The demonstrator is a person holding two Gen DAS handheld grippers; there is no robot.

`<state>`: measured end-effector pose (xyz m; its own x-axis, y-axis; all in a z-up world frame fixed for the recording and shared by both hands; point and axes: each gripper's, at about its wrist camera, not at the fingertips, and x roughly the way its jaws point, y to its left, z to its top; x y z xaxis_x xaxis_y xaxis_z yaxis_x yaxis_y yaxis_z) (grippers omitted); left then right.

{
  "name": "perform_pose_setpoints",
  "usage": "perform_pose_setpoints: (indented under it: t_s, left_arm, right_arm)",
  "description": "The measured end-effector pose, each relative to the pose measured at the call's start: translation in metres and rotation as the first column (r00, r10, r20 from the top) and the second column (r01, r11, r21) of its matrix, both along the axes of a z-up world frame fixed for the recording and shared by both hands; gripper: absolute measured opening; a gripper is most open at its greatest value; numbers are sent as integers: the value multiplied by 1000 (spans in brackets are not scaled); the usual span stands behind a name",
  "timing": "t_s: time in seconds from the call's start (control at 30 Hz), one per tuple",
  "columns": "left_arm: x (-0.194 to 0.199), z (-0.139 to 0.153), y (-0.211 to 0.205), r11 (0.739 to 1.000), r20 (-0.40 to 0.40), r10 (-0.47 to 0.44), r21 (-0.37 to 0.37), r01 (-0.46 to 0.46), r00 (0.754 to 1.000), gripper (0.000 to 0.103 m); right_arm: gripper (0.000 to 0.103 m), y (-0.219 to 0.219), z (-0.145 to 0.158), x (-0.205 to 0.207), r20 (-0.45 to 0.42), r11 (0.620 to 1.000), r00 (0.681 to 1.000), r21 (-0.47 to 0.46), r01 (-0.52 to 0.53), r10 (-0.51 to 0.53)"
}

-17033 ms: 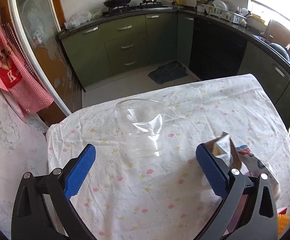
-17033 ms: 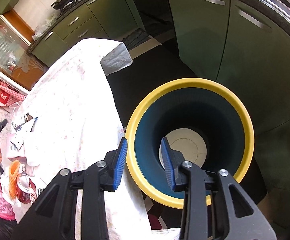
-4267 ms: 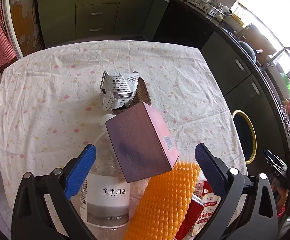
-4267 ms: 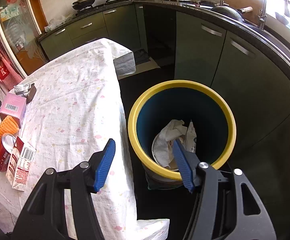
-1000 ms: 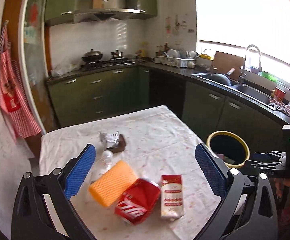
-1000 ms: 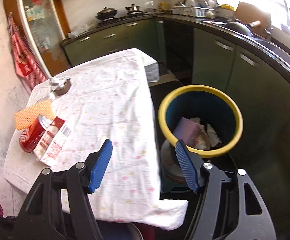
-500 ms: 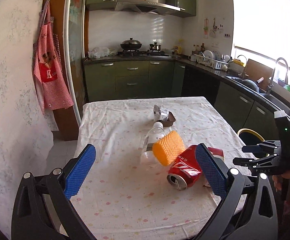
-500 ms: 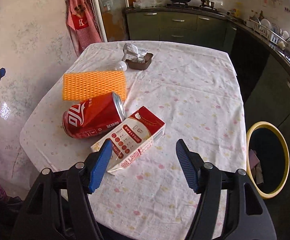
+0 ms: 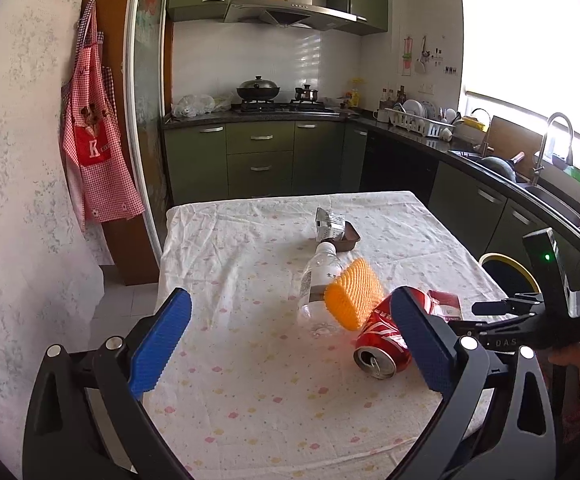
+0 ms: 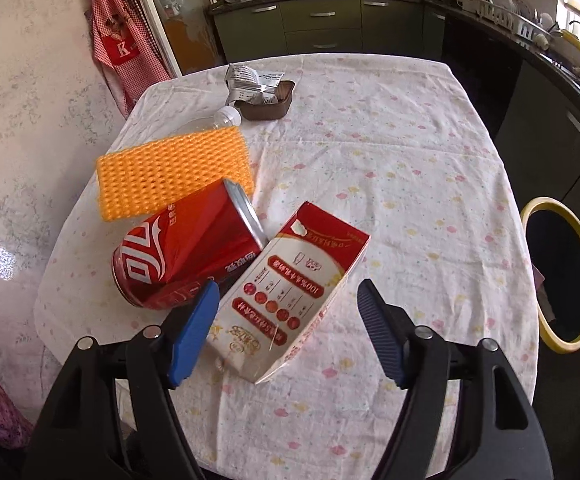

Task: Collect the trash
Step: 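Grasp the white-red milk carton with the right tool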

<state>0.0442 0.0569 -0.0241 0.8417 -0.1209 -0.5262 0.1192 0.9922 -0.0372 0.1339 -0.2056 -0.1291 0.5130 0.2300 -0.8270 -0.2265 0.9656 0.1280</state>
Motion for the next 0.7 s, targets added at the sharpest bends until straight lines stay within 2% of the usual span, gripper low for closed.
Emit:
perform_pose_setpoints:
  t_s: [0.17, 0.27, 0.5, 0.7]
  left_arm:
    - [10, -7, -2, 999, -12, -36, -12, 35, 999, 98]
    - [12, -9, -4, 998, -11, -55, -12, 55, 998, 98]
    - [11, -11, 0, 998, -2, -56, -26, 56, 998, 98]
    - [9, -11, -2, 998, -3, -60, -27, 60, 998, 98]
  right_arm:
    - [70, 19, -12, -10, 29, 997, 999, -72, 41, -39]
    - [71, 22, -16, -8, 27, 996, 998, -58, 67, -65]
    - [73, 39, -21, -9, 34, 992, 997, -106, 66, -63]
    - [73, 28, -27, -12, 32, 985, 996, -150, 83, -79]
